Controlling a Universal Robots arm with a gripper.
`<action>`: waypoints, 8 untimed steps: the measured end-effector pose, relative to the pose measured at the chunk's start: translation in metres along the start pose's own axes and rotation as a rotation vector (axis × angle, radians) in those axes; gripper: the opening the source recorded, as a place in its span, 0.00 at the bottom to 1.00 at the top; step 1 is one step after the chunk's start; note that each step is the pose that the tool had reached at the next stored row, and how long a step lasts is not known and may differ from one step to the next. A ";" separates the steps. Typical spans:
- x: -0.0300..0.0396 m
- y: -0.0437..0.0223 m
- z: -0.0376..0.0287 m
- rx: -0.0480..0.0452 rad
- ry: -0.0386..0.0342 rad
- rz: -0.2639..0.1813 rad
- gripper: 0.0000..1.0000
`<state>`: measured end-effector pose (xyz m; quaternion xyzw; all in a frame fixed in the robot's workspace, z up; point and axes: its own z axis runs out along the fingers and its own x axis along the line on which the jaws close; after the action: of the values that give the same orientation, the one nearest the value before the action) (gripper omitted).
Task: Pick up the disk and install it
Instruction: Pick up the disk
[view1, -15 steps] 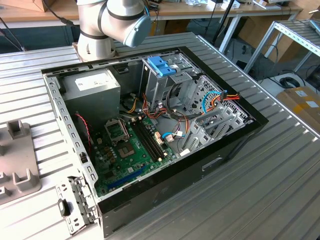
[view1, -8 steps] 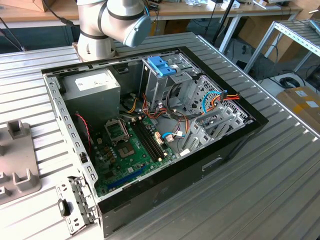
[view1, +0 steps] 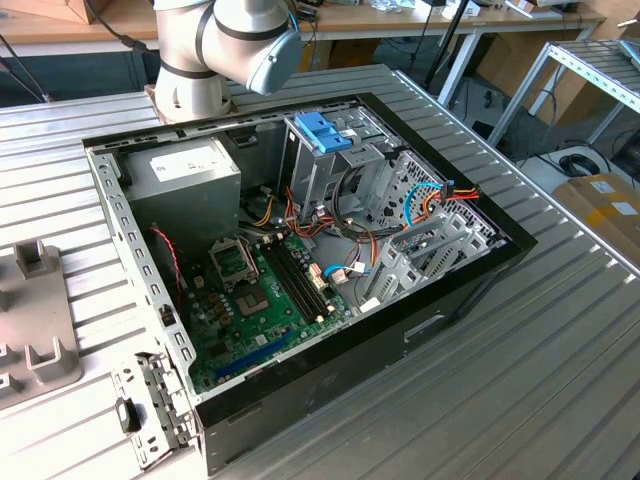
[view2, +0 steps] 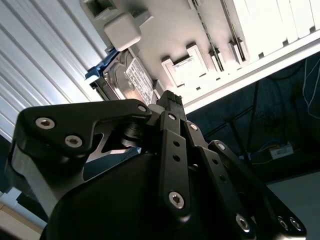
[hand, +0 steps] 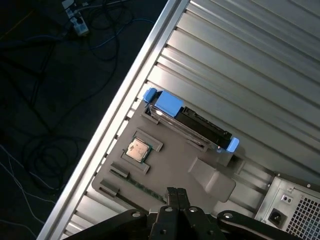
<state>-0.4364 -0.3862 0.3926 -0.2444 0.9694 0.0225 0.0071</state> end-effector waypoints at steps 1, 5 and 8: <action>0.0000 0.0000 0.0000 0.0000 0.0001 -0.002 0.10; 0.0000 0.0000 0.0000 -0.0002 0.0004 -0.010 0.10; 0.0000 0.0000 0.0000 -0.0004 0.0007 -0.016 0.10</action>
<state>-0.4364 -0.3862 0.3926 -0.2522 0.9674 0.0225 0.0069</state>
